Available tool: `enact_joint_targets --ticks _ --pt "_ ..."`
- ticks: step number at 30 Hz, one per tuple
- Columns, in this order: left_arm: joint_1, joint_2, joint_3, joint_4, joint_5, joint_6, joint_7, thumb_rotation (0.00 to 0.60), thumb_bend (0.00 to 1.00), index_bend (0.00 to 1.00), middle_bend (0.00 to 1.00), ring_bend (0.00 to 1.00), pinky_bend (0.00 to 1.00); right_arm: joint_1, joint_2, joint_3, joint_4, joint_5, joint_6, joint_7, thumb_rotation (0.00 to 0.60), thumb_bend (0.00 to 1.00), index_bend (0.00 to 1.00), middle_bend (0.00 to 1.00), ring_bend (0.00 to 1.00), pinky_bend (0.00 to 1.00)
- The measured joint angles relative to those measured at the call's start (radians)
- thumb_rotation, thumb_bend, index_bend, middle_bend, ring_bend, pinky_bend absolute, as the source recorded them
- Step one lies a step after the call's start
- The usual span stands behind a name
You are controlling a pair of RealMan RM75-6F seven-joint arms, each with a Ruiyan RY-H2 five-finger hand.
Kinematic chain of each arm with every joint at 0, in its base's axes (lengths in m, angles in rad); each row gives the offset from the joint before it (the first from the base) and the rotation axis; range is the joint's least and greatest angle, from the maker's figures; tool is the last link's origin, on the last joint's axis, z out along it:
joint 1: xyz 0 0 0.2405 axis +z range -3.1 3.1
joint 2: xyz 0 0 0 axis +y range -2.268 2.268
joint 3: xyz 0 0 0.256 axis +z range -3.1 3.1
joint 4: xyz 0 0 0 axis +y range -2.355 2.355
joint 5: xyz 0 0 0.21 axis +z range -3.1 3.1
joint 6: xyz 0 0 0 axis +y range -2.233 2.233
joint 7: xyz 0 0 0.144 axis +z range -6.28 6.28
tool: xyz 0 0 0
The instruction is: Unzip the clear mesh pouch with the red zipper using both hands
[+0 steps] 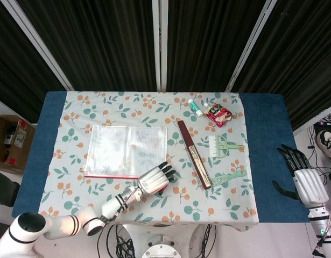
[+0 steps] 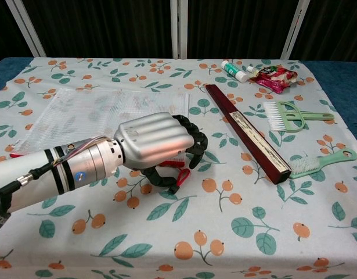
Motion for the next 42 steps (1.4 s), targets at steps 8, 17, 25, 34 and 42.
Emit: enact_joint_targets --ticks 8,17,25,34,42 --pt "-0.008 0.017 -0.012 -0.064 -0.049 -0.039 0.113 0.6 0.2 0.46 0.21 0.17 0.17 -0.004 0.0 -0.001 0.005 0.0 0.005 0.014 0.6 0.2 0.0 0.02 0.0 0.0" --pt "-0.033 0.017 -0.019 -0.093 -0.089 -0.083 0.207 0.6 0.2 0.51 0.21 0.17 0.18 -0.007 -0.002 -0.001 0.016 0.001 0.007 0.033 0.6 0.19 0.0 0.02 0.0 0.0" --pt "-0.04 0.014 -0.015 -0.106 -0.129 -0.103 0.277 0.6 0.2 0.51 0.21 0.17 0.18 -0.009 -0.004 -0.001 0.026 -0.001 0.012 0.048 0.6 0.2 0.0 0.02 0.0 0.0" --pt "-0.049 0.012 -0.013 -0.119 -0.164 -0.116 0.316 0.6 0.24 0.58 0.21 0.17 0.18 -0.01 -0.007 0.001 0.033 -0.005 0.018 0.06 0.6 0.19 0.0 0.02 0.0 0.0" --pt "-0.046 0.019 -0.011 -0.138 -0.19 -0.11 0.326 0.6 0.38 0.63 0.23 0.17 0.18 -0.013 -0.005 0.002 0.034 -0.011 0.03 0.072 0.6 0.2 0.0 0.02 0.0 0.0"
